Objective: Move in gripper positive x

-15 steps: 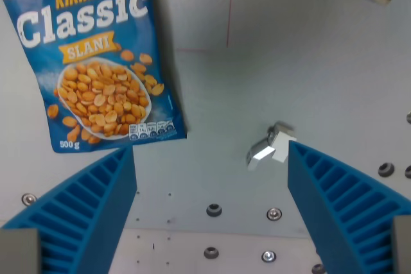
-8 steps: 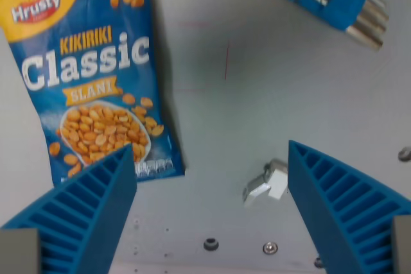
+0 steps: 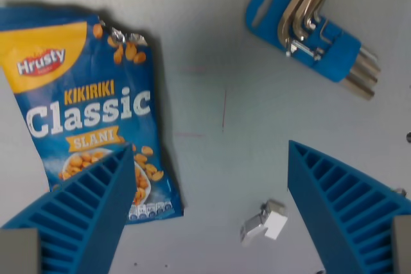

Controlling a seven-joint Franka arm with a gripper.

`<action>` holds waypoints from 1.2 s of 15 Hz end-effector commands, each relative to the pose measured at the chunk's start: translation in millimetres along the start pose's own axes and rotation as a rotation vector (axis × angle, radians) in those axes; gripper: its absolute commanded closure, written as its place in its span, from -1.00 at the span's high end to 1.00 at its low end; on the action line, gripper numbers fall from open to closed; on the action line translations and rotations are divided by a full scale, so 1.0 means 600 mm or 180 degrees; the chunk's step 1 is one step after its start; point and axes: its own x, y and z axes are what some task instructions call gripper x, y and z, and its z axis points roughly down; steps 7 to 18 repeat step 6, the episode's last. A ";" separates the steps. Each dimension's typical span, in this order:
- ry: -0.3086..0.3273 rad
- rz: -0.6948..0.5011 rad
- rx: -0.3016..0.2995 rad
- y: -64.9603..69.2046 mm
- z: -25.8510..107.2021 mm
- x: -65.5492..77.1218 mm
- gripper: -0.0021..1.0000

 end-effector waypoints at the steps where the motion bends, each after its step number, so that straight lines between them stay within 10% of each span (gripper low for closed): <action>1: -0.0155 0.0054 0.0057 -0.001 -0.005 0.032 1.00; 6: -0.0155 0.0054 0.0057 0.000 -0.003 0.073 1.00; 18: -0.0155 0.0054 0.0057 0.000 -0.003 0.073 1.00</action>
